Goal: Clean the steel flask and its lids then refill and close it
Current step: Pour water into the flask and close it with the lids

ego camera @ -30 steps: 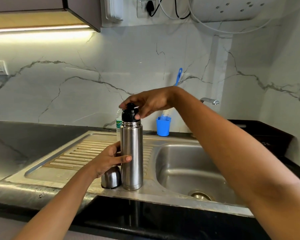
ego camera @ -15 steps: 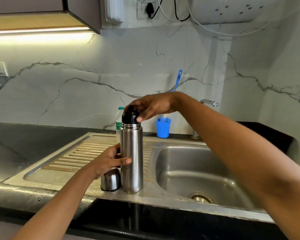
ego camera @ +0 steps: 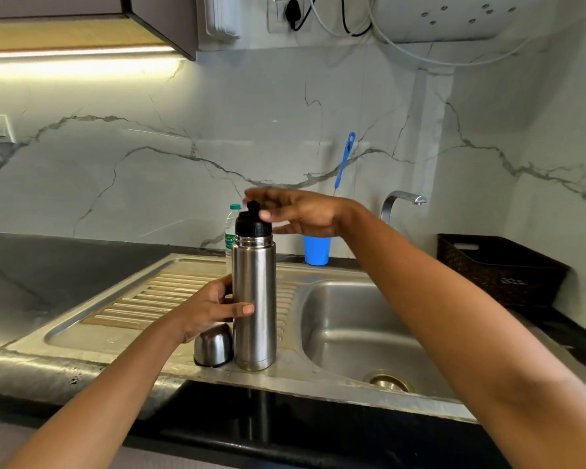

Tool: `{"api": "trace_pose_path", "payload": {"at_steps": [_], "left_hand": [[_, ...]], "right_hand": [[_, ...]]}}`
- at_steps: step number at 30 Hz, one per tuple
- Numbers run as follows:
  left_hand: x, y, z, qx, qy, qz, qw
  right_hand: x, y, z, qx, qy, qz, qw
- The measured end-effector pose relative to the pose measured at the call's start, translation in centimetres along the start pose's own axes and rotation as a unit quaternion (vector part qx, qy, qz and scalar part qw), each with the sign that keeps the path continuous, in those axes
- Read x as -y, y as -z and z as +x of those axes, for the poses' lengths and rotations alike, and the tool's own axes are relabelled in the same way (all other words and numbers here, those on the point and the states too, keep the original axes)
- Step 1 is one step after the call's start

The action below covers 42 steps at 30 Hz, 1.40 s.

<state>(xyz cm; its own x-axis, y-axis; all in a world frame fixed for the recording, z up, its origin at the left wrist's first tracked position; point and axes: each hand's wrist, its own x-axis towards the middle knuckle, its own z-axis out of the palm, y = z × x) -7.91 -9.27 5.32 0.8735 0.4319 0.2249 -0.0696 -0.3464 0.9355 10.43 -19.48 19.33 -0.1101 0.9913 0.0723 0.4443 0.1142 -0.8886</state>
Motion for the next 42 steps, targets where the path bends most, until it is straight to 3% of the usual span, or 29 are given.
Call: {"api": "trace_pose_path", "payload": {"at_steps": [2, 5, 6, 9, 10, 11, 13, 15, 17, 20, 23, 26, 28, 31, 34, 42], "left_hand": [[-0.1, 0.0, 0.0, -0.001, 0.000, 0.002, 1.000], [0.1, -0.2, -0.1, -0.012, -0.006, 0.003, 1.000], [0.2, -0.2, -0.1, -0.017, -0.011, 0.006, 1.000], [0.3, -0.3, -0.2, -0.021, -0.016, 0.012, 1.000], [0.3, -0.3, -0.2, -0.020, -0.014, 0.008, 1.000], [0.3, -0.2, -0.1, -0.016, -0.012, 0.009, 1.000], [0.1, -0.1, -0.1, -0.009, -0.005, 0.011, 1.000], [0.1, 0.0, -0.1, -0.004, -0.002, 0.011, 1.000], [0.1, 0.0, -0.2, -0.005, -0.004, 0.010, 1.000], [0.2, -0.3, -0.2, -0.018, -0.015, 0.015, 1.000], [0.2, -0.5, -0.3, -0.025, -0.028, 0.028, 0.999], [0.2, -0.6, -0.5, -0.024, -0.033, 0.030, 0.999], [0.1, -0.6, -0.4, -0.022, -0.030, 0.027, 0.999], [-0.1, -0.2, -0.3, -0.008, -0.014, 0.022, 1.000], [0.0, -0.1, -0.3, -0.006, -0.009, 0.019, 1.000], [0.3, -1.0, -0.8, -0.047, -0.066, 0.044, 0.996]], "right_hand": [[-0.3, -0.1, 0.2, 0.003, 0.024, -0.034, 0.999], [0.1, -0.9, 0.0, -0.087, 0.049, -0.106, 0.989], [0.3, -1.8, 0.2, -0.142, 0.041, -0.160, 0.976], [0.3, -4.0, 1.0, -0.302, 0.034, -0.345, 0.888], [0.4, -3.9, 1.0, -0.293, 0.023, -0.339, 0.894], [0.6, -3.3, 0.8, -0.253, 0.004, -0.285, 0.925], [0.6, -1.5, 0.0, -0.111, -0.031, -0.095, 0.989], [-0.4, 0.0, -0.1, -0.017, -0.009, 0.011, 1.000], [-1.1, -0.6, 0.1, 0.008, 0.036, 0.011, 0.999], [-2.0, -1.4, 0.2, -0.074, 0.088, -0.003, 0.993], [-2.0, -2.9, -0.1, -0.187, 0.082, -0.058, 0.977], [-1.5, -4.7, -0.1, -0.325, 0.076, -0.177, 0.926], [-1.1, -4.1, -0.1, -0.312, 0.072, -0.178, 0.930], [-0.8, -2.5, 0.2, -0.122, 0.053, -0.076, 0.988], [-1.3, -3.2, 1.4, -0.047, 0.054, 0.015, 0.997], [-2.6, -6.5, 1.4, -0.279, 0.098, 0.032, 0.955]]}}
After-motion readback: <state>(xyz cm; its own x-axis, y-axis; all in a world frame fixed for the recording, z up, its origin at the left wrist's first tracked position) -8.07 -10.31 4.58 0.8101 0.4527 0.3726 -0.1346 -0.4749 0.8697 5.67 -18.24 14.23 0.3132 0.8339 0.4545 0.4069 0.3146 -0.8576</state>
